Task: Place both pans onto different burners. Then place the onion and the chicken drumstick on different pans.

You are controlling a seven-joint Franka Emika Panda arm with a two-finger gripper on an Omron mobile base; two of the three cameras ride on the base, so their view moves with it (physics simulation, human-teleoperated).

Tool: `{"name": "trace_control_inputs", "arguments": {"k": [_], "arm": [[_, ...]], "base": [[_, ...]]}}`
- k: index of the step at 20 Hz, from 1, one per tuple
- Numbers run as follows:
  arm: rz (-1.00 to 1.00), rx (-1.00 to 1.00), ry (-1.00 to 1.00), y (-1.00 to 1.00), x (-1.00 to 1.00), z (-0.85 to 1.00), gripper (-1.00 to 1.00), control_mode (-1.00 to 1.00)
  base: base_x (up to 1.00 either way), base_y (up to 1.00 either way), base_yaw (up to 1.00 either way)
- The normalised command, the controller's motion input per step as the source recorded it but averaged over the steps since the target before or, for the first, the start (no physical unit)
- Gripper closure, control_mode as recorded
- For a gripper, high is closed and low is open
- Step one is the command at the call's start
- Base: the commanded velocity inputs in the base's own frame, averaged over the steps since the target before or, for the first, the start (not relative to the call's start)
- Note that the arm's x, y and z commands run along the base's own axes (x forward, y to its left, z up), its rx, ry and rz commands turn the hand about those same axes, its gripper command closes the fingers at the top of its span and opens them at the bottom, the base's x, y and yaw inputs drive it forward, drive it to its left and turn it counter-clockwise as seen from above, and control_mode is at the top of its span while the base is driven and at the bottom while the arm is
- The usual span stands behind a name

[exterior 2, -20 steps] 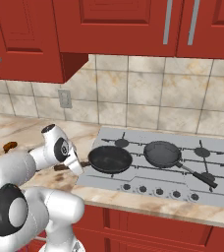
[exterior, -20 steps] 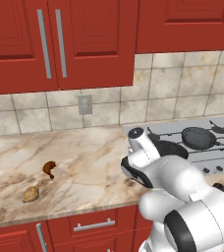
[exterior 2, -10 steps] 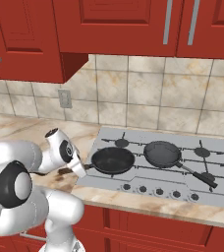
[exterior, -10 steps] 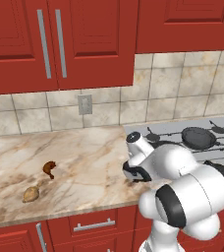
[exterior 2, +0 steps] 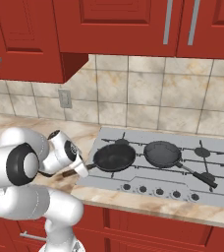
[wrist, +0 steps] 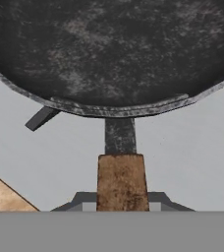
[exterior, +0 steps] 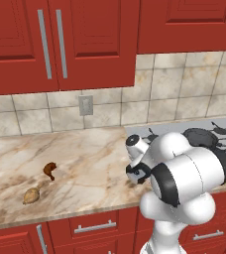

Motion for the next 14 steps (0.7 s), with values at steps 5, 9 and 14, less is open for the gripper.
{"name": "trace_control_inputs", "arguments": {"k": [5, 9, 14], "arm": [[0.00, 0.00, 0.00, -0.07, 0.09, -0.04, 1.00, -1.00], [0.00, 0.00, 0.00, -0.05, 0.01, 0.00, 1.00, -1.00], [0.00, 0.00, 0.00, -0.03, 0.00, 0.00, 1.00, -1.00]], "base": [[0.00, 0.00, 0.00], [0.00, 0.00, 0.00], [0.00, 0.00, 0.00]]}}
